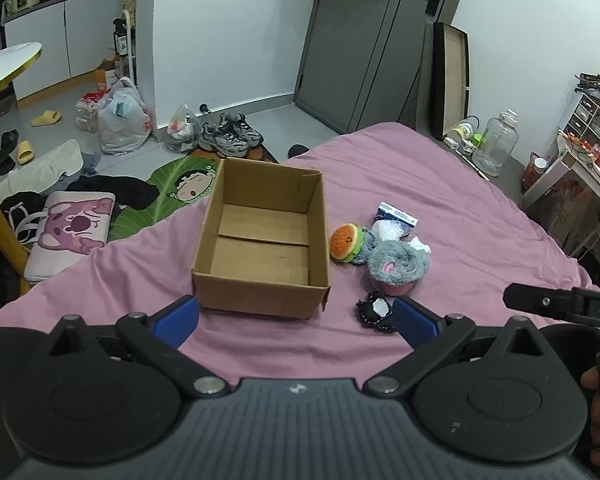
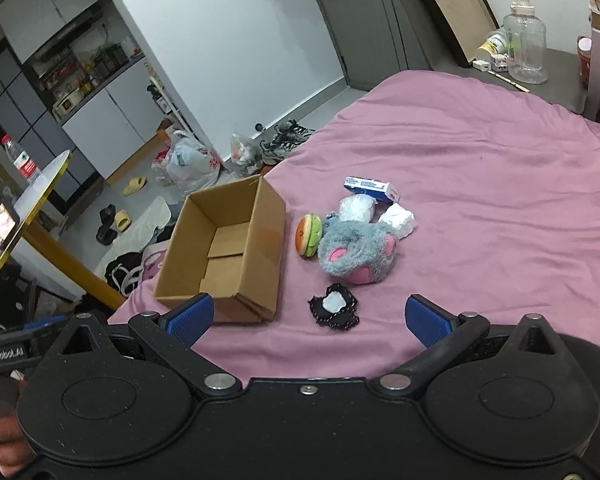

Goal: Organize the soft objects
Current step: 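Close the left gripper on the grey plush mouse while the right gripper also grips it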

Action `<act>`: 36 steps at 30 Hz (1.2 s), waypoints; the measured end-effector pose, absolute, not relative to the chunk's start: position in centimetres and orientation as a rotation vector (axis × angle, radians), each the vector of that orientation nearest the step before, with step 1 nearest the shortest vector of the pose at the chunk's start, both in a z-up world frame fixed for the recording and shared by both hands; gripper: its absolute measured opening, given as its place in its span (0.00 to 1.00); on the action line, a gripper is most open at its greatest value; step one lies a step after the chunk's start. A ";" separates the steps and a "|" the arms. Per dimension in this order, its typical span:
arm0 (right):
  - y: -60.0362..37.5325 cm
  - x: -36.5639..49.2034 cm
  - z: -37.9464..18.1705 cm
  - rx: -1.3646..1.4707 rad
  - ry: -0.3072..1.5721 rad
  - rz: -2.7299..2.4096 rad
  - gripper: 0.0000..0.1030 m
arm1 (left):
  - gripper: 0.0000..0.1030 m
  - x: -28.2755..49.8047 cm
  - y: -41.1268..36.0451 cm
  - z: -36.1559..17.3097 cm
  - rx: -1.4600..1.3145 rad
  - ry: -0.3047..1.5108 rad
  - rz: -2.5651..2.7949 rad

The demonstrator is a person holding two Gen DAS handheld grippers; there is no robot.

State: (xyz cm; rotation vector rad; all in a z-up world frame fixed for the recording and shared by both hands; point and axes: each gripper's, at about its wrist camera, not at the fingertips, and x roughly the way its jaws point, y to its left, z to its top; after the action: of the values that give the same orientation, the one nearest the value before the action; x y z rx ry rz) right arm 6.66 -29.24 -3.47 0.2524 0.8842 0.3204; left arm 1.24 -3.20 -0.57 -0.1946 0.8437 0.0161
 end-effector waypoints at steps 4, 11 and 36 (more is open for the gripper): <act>-29.8 8.0 -4.2 0.283 0.887 0.318 1.00 | 0.97 2.2 -3.9 -0.9 -0.190 0.837 0.009; -30.4 9.9 -5.6 0.331 0.899 0.307 0.93 | 0.94 4.2 -5.4 -1.4 -0.195 0.831 -0.015; -33.1 18.1 -12.2 0.672 1.046 0.292 0.56 | 0.48 13.7 -9.6 -5.7 -0.329 0.926 -0.088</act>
State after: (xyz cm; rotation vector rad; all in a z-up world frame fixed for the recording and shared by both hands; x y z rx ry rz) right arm 18.12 -33.07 -12.20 0.6717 1.0459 0.2921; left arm 13.73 -9.64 -5.70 -0.3287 0.9258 -0.0879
